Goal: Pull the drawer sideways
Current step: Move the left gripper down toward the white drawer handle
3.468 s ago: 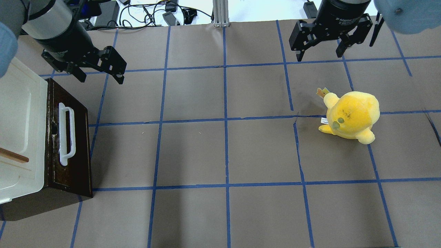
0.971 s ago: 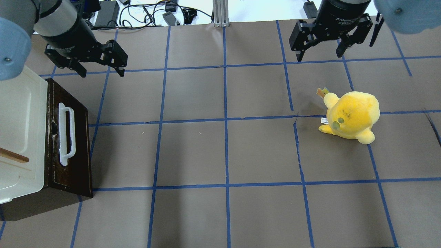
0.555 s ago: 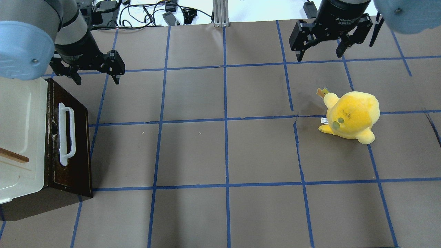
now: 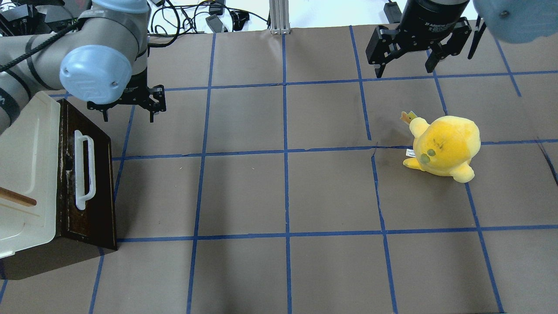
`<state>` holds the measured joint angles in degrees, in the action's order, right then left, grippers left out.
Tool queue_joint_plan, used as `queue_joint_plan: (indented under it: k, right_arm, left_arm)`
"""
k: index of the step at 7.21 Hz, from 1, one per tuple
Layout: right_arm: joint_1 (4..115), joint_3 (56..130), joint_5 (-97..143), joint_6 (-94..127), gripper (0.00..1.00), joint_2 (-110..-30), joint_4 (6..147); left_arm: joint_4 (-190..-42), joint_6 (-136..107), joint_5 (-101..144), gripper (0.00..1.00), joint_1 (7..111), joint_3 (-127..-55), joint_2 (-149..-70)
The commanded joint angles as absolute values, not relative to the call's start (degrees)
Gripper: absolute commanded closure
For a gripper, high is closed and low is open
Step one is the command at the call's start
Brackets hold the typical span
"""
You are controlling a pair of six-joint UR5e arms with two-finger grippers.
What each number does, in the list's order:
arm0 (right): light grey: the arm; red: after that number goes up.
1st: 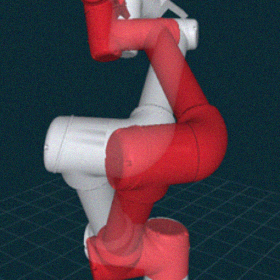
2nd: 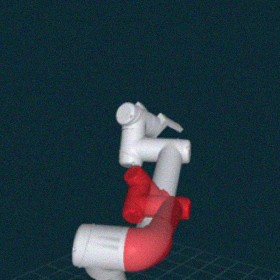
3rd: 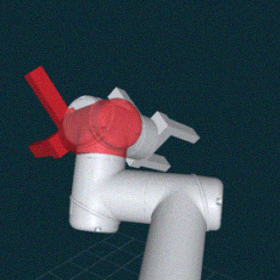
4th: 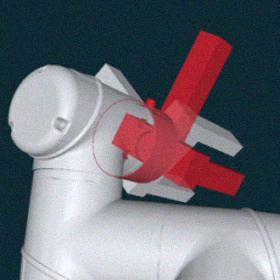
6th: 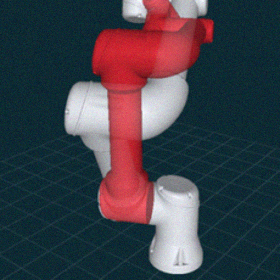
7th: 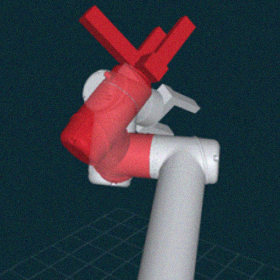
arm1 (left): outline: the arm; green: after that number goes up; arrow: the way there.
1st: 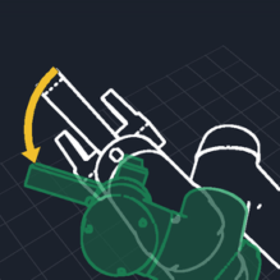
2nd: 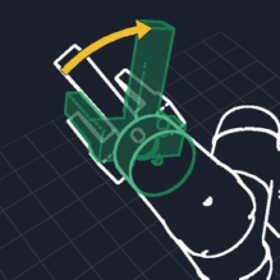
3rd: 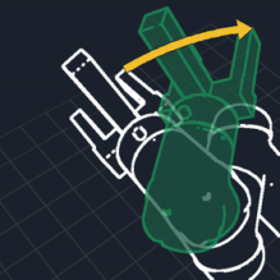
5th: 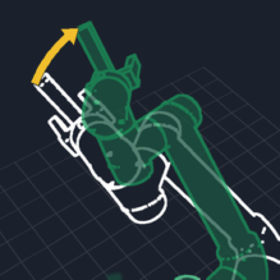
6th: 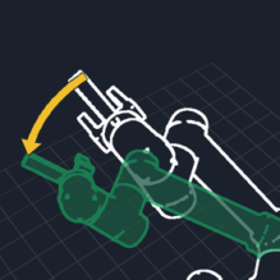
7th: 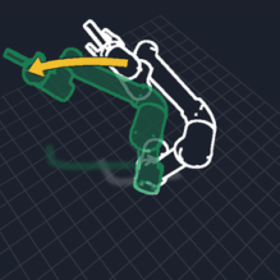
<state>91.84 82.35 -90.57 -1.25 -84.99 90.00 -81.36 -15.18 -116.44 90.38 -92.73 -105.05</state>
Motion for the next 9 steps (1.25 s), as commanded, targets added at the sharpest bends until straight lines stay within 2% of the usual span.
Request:
queue_joint_plan:
  k: [1,4,6,9]
  right_arm:
    - [91.8,82.4,-90.5,-1.2,0.00,-85.0,90.0]
    - [91.8,82.4,-90.5,-1.2,0.00,-85.0,90.0]
    - [91.8,82.4,-90.5,-1.2,0.00,-85.0,90.0]
    - [91.8,82.4,-90.5,-1.2,0.00,-85.0,90.0]
  left_arm:
    - [-81.7,-17.7,-125.8,0.00,90.6,-94.2,-109.3]
    - [-81.9,-20.1,-128.7,0.01,90.6,-94.8,-111.4]
    - [-82.1,-21.2,-131.7,0.13,90.6,-95.9,-111.2]
    - [-82.2,-22.7,-133.9,0.17,90.0,-97.4,-111.0]
